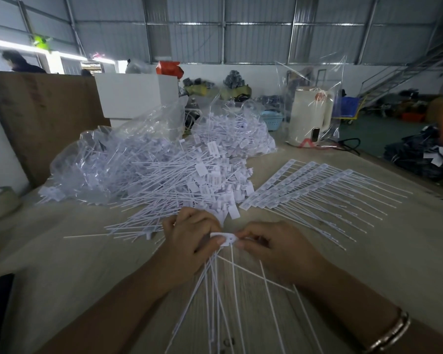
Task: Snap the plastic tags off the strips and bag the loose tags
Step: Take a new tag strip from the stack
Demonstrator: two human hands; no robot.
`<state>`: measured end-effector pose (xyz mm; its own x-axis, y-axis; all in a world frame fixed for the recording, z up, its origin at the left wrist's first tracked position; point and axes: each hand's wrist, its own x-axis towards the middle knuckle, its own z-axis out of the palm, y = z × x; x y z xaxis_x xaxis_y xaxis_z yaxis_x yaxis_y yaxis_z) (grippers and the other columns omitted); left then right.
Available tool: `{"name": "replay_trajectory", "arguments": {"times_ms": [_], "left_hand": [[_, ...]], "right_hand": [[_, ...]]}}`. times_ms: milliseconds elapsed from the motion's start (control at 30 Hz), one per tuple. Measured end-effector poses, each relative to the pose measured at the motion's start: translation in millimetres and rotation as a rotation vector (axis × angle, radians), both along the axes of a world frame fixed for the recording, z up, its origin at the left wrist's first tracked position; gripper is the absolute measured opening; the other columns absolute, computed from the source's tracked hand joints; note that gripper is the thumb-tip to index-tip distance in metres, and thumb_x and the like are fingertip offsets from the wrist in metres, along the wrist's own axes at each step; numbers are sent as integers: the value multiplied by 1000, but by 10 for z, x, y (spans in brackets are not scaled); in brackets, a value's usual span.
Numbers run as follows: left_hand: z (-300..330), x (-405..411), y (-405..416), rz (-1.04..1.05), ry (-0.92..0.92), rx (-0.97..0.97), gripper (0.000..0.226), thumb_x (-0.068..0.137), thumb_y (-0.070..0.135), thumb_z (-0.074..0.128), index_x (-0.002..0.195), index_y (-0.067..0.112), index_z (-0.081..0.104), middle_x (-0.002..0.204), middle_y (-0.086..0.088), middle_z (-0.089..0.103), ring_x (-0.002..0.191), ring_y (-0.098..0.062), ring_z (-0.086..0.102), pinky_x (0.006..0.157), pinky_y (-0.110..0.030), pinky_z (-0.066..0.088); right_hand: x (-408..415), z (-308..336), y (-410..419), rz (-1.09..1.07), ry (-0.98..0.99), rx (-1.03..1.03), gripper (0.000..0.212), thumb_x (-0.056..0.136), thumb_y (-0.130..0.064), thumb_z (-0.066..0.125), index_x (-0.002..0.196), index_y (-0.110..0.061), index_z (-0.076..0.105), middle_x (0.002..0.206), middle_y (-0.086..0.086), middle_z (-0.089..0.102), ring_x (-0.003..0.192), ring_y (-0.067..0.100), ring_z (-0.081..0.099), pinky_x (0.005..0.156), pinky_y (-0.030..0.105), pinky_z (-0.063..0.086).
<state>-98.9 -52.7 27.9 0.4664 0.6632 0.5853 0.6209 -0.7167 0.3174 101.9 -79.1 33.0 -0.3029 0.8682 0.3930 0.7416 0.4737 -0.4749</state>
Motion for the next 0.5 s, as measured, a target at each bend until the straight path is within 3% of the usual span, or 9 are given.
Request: {"name": "replay_trajectory", "arguments": {"times_ms": [200, 333, 400, 500], "left_hand": [[-11, 16, 20, -14, -20, 46, 36, 84, 45, 39, 76, 20, 63, 89, 26, 50, 94, 2, 37, 83, -44, 33], [-1, 40, -9, -28, 4, 145, 31, 86, 37, 41, 75, 17, 62, 87, 16, 58, 93, -1, 40, 78, -39, 27], [2, 40, -12, -32, -1, 152, 30, 87, 35, 41, 76, 17, 63, 86, 13, 60, 93, -4, 43, 78, -38, 27], [36, -40, 43, 22, -88, 100, 29, 87, 38, 37, 77, 24, 60, 86, 14, 60, 91, -8, 48, 81, -40, 30]], "right_hand": [[14, -28, 19, 23, 118, -83, 10, 87, -37, 60, 89, -35, 71, 72, -11, 67, 62, 3, 57, 59, 19, 42], [28, -30, 12, 43, 231, -128, 32, 90, -30, 58, 62, -45, 61, 58, -17, 61, 51, 4, 53, 52, 14, 40], [30, -15, 1, 37, 217, -119, 25, 88, -31, 59, 68, -45, 62, 62, -18, 61, 53, 1, 53, 53, 12, 40], [134, 19, 36, -86, 397, -102, 16, 87, -32, 59, 78, -43, 66, 72, -12, 65, 66, 4, 59, 57, 8, 43]]}}
